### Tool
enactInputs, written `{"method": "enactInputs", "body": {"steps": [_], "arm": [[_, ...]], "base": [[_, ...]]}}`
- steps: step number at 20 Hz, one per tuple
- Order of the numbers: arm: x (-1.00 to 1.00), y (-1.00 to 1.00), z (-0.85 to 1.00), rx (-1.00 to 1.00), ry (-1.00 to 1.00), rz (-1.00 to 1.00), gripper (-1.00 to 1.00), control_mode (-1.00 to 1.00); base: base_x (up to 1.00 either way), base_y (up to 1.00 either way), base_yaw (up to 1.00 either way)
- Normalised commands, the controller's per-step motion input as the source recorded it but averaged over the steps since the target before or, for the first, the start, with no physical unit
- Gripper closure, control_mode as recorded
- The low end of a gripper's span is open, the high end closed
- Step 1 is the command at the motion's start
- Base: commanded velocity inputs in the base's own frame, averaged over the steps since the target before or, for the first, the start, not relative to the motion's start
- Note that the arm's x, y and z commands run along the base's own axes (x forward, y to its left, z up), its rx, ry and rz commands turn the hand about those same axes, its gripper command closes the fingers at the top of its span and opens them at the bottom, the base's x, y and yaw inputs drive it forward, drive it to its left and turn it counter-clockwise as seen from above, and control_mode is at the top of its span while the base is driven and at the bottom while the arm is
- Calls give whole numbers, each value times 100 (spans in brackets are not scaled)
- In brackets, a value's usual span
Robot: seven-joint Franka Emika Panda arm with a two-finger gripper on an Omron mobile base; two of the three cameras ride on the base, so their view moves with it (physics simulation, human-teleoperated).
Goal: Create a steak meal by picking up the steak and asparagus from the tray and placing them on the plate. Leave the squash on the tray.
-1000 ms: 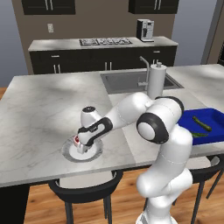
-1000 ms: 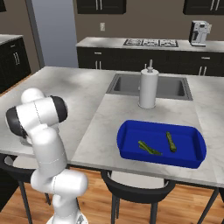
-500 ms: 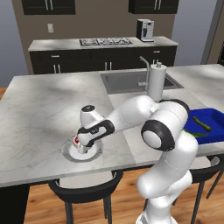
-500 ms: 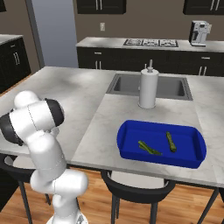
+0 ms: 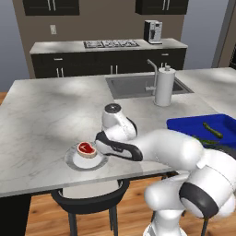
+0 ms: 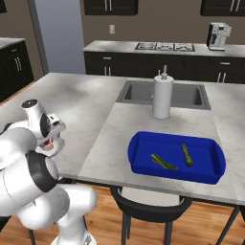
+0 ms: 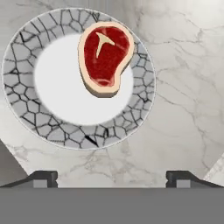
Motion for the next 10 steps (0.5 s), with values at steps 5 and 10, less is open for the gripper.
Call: {"method": "enactInputs", "body": {"steps": [5, 10], "arm": [[-23, -100, 63, 8, -12, 0, -100, -100], [-4, -100, 57, 4, 1, -4, -100, -100]], "base": [[0, 0, 0], [0, 0, 0]]}}
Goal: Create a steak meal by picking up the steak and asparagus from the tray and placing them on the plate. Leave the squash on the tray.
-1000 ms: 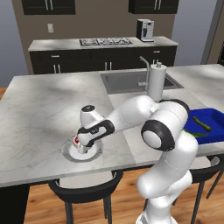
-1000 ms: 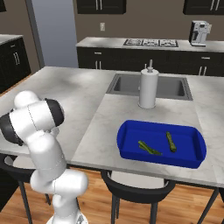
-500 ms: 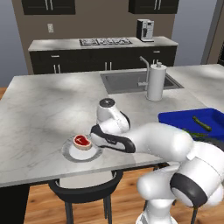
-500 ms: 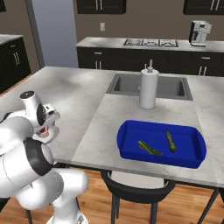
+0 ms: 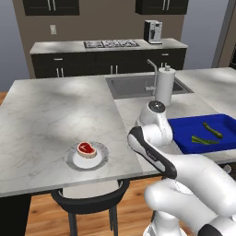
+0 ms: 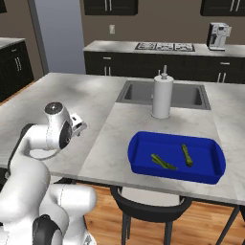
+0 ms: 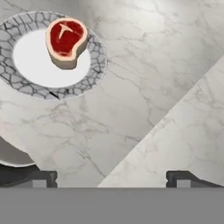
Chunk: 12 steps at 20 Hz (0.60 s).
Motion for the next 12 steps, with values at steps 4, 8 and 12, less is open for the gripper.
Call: {"method": "enactInputs", "body": {"steps": [4, 8, 12], "arm": [[0, -100, 48, 0, 9, -8, -100, -100], [-6, -100, 41, 0, 14, -12, -100, -100], [0, -100, 27, 0, 20, -16, -100, -100]], "base": [[0, 0, 0], [0, 0, 0], [0, 0, 0]]}}
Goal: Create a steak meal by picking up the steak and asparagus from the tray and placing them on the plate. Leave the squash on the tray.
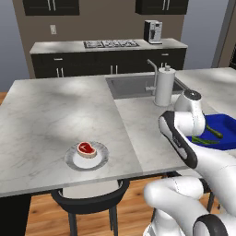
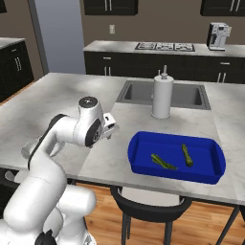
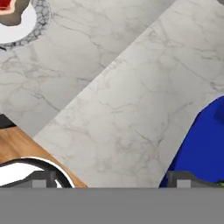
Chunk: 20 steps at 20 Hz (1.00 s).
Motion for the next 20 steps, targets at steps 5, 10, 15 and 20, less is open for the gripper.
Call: {"method": "enactInputs", "body": {"steps": [5, 10, 15, 20], "arm": [[10, -100, 3, 0, 22, -16, -100, -100], [19, -100, 0, 0, 20, -12, -100, -100], [12, -97, -6, 0, 12, -7, -100, -100], [21, -63, -32, 0, 1, -1, -100, -100]], "base": [[0, 0, 0], [0, 0, 0], [0, 0, 0], [0, 0, 0]]}}
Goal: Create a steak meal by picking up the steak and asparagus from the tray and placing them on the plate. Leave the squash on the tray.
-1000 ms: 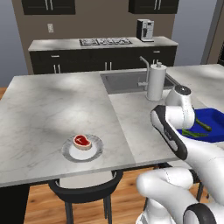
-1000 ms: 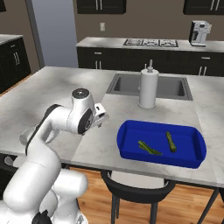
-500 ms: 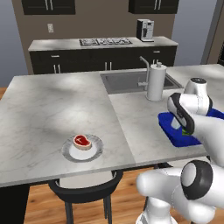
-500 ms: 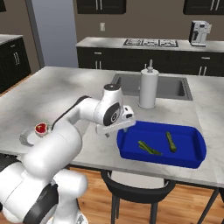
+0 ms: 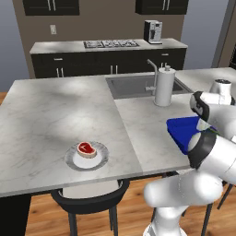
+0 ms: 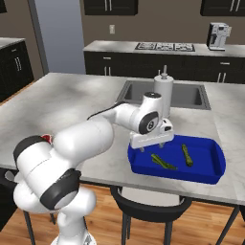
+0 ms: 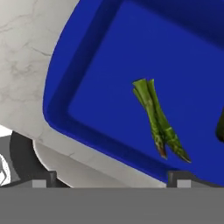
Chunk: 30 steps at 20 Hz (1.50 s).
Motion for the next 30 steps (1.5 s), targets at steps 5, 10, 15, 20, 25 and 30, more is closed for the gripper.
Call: {"method": "enactInputs", "body": {"steps": [5, 10, 15, 20, 25, 30], "arm": [[30, -18, -38, 0, 0, 0, -100, -100], [34, 0, -36, 0, 1, 0, -100, -100], [22, 0, -42, 0, 0, 0, -100, -100], [29, -11, -31, 0, 0, 0, -100, -100], [30, -21, -29, 3, 0, 1, -100, -100], [28, -21, -27, 4, 0, 2, -100, -100]], "base": [[0, 0, 0], [0, 0, 0], [0, 0, 0], [0, 0, 0], [0, 0, 0], [0, 0, 0]]}}
